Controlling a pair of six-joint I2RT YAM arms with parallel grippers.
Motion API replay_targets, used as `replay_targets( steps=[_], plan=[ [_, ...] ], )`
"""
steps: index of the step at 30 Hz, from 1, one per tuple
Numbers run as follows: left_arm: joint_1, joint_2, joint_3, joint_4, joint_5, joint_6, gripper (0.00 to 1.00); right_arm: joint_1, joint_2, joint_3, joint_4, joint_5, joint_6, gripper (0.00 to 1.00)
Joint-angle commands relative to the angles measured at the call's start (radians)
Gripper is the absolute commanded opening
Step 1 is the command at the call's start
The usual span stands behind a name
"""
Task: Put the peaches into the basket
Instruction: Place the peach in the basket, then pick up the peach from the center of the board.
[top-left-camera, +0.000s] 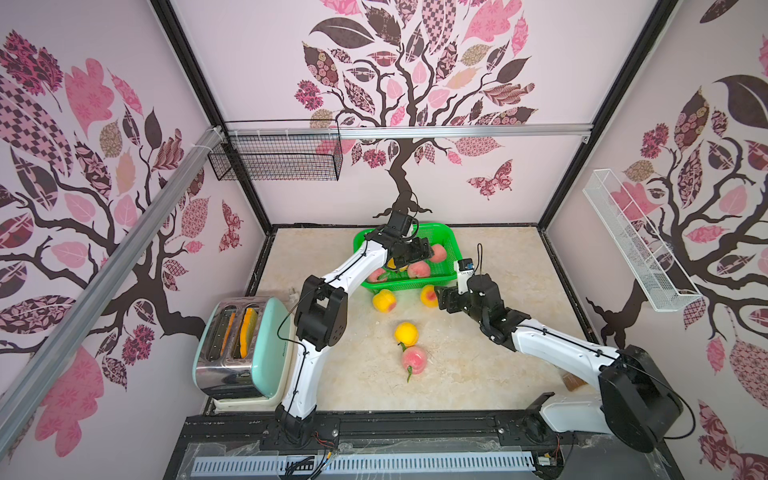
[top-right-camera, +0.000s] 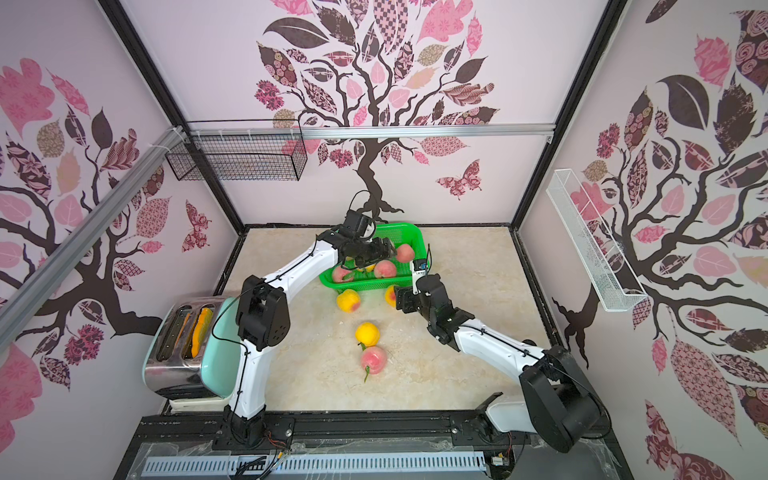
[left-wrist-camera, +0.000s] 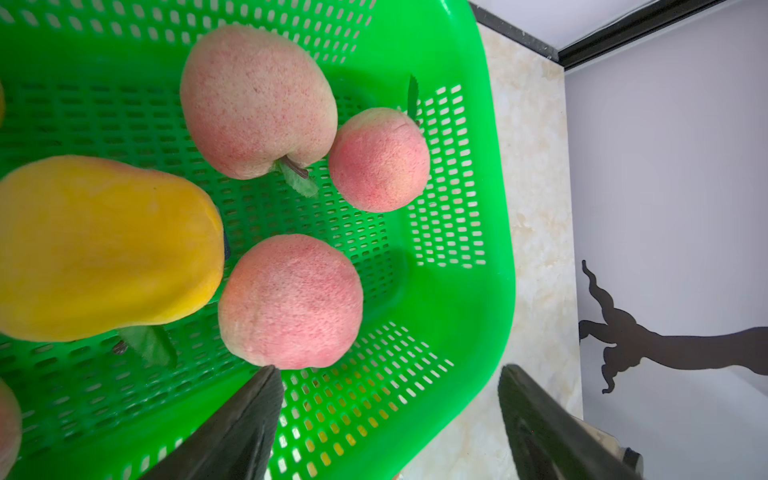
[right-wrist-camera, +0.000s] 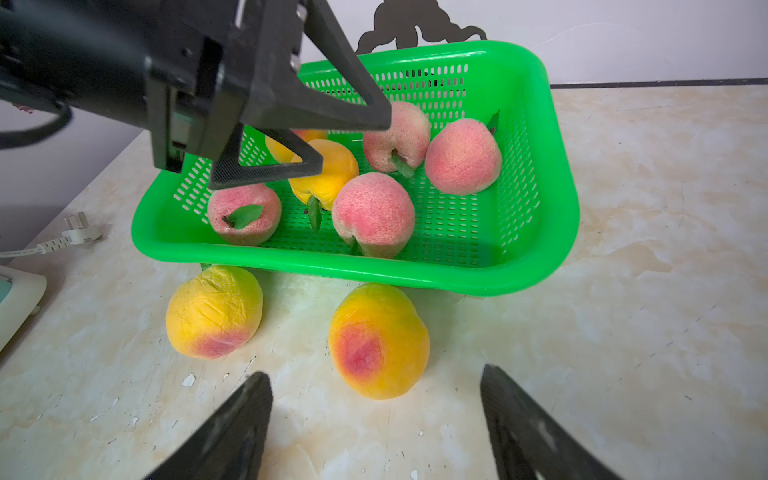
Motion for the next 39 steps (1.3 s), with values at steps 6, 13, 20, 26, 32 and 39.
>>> replay_targets(
  steps=[6,13,20,26,32,39],
  plan=[
    [-0.002,-0.146,-0.114,0.005,-0.005,0.021,0.85,0.004,-0.010,-0.014,-0.002,0.007,0.004,0.81],
    [-0.001,-0.271,-0.230,0.005,-0.039,0.037,0.85,0.004,-0.002,-0.013,-0.001,0.006,0.004,0.81],
    [0.008,-0.375,-0.342,-0.008,-0.055,0.053,0.85,0.005,0.000,-0.011,0.000,0.003,0.006,0.81],
    [0.020,-0.464,-0.442,-0.052,-0.092,0.081,0.85,0.006,0.009,-0.009,0.001,0.001,0.007,0.82],
    [0.053,-0.555,-0.563,-0.076,-0.132,0.090,0.85,0.005,0.026,-0.006,0.006,-0.011,0.013,0.81],
    [0.058,-0.649,-0.665,-0.097,-0.158,0.083,0.85,0.004,0.043,0.000,0.006,-0.019,0.015,0.81]
  ],
)
